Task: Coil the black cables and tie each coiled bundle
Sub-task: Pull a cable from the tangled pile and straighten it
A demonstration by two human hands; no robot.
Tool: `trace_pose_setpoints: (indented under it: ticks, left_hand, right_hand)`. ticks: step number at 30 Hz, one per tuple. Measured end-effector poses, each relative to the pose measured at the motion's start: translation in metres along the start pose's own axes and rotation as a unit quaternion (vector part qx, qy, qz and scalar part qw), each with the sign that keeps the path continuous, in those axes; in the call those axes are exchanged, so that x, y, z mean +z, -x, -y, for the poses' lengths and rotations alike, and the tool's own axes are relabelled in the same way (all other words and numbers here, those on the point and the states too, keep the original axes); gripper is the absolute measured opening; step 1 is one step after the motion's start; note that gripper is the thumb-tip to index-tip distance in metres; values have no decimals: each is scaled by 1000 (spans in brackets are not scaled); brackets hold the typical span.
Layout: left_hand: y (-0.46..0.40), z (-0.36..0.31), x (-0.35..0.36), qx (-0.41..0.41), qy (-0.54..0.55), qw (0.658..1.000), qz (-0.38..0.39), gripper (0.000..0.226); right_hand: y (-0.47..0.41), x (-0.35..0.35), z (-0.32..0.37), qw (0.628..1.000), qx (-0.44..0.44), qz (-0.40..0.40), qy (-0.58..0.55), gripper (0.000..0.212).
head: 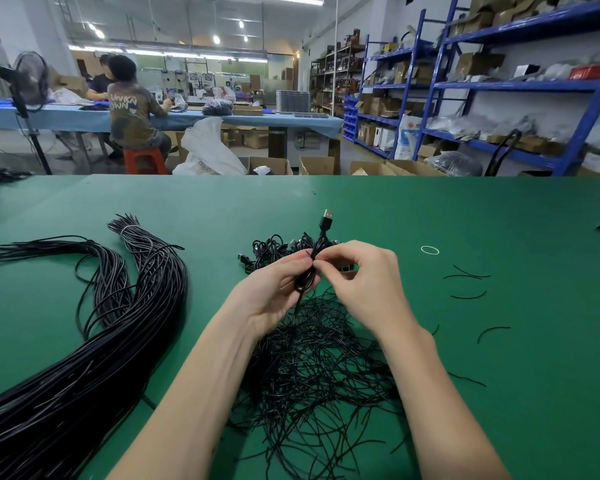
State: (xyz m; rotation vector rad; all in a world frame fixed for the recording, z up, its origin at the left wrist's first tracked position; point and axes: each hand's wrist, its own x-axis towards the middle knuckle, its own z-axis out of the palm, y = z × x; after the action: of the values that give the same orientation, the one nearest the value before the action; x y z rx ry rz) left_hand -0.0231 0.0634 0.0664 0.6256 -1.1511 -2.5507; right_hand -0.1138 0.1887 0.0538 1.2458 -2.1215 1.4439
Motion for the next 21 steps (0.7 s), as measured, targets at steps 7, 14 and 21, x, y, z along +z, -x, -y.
trace_pose_setpoints:
  ticks: [7, 14, 21]
  left_hand:
    - [-2, -5, -10, -27, -99, 994, 42, 22]
    - [-1, -13, -22, -72, -129, 984, 103, 20]
    - [-3, -11, -23, -75, -81, 987, 119, 10]
  right_hand:
    - [4, 0, -4, 996, -81, 8, 29, 7]
    - [3, -3, -2, 993, -109, 31, -17, 8]
    - [5, -3, -2, 994, -84, 50, -41, 11]
